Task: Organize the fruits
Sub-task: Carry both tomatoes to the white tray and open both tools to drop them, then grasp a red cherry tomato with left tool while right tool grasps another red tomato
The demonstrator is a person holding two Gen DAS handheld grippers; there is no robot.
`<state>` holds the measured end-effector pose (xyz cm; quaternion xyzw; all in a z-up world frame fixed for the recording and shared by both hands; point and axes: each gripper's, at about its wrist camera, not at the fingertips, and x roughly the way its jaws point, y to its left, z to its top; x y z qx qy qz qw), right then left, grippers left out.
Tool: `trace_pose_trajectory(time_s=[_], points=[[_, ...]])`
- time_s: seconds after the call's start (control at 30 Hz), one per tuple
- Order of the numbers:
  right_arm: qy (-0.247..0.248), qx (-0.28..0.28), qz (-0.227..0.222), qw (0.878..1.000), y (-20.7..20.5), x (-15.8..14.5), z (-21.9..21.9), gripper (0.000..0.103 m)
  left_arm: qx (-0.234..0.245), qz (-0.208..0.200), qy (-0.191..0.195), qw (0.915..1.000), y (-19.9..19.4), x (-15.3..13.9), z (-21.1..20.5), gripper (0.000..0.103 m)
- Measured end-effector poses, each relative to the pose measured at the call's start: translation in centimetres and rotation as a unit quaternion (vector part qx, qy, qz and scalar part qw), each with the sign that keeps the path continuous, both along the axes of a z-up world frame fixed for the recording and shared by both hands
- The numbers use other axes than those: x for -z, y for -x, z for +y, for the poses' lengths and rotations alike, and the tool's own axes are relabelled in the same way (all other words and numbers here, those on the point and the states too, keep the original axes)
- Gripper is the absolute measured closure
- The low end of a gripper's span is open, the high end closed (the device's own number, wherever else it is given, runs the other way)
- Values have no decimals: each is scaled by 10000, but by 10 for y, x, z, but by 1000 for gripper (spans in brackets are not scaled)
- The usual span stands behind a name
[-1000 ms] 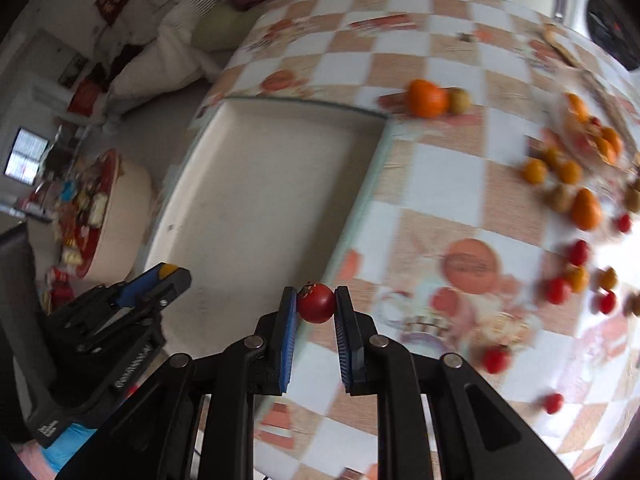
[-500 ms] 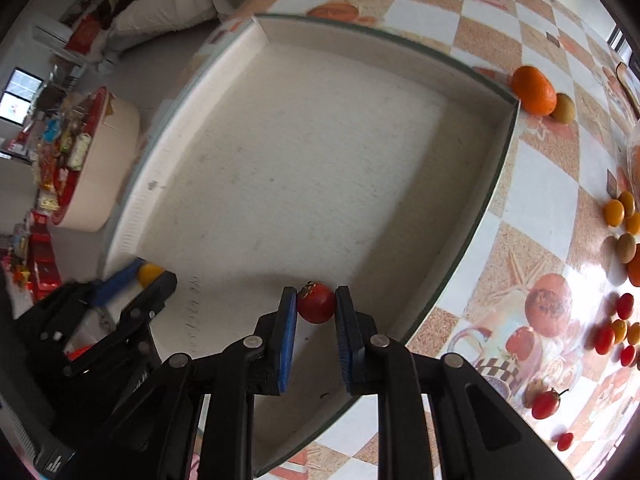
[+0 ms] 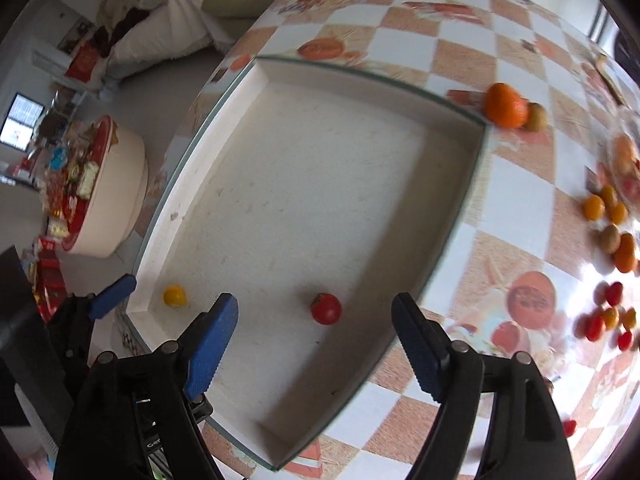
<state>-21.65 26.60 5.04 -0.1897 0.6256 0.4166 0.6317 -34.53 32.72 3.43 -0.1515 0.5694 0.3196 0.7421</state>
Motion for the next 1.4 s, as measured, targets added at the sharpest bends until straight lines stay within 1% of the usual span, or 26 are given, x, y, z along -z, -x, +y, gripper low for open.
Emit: trace_pose_trajectory(time_s=[0.2, 0.27, 0.37, 0.47, 0.63, 0.73, 0.8, 0.93, 1.1, 1.3, 1.37, 1.4], points=[[104, 265, -57, 9996, -14, -13, -29, 20, 323, 22, -2, 9995, -16, -9, -18, 14], [149, 365, -118, 9992, -23, -18, -48, 20, 486, -34, 6, 9988, -24, -14, -27, 14], [232, 657, -187, 9974, -33, -22, -79, 20, 829, -125, -53, 9965, -39, -24, -44, 14], [342, 1041, -167, 9938, -42, -23, -113, 20, 1210, -229, -99, 9923, -58, -33, -63, 14], [640, 1562, -223, 9854, -61, -18, -167, 20, 1804, -396, -12, 9828, -93, -47, -99, 14], [794, 1779, -272, 9805, -73, -13, -196, 20, 2117, -449, 44, 9763, -113, -50, -123, 14], [864, 1865, -318, 9781, -80, -11, -216, 20, 2298, -437, 114, 9722, -126, -47, -138, 14], [975, 1865, -429, 9767, -91, -7, -241, 20, 2498, -413, 247, 9671, -145, -36, -164, 14], [1037, 1759, -413, 9781, -97, 0, -265, 20, 2608, -344, 406, 9639, -165, -18, -184, 14], [947, 1506, -328, 9835, -97, 12, -274, 20, 2645, -211, 564, 9625, -182, 0, -196, 14], [873, 1383, -329, 9860, -98, 16, -274, 27, 2619, -174, 608, 9630, -187, 5, -199, 14], [849, 1310, -330, 9872, -98, 18, -273, 35, 2597, -157, 629, 9635, -189, 8, -199, 14]])
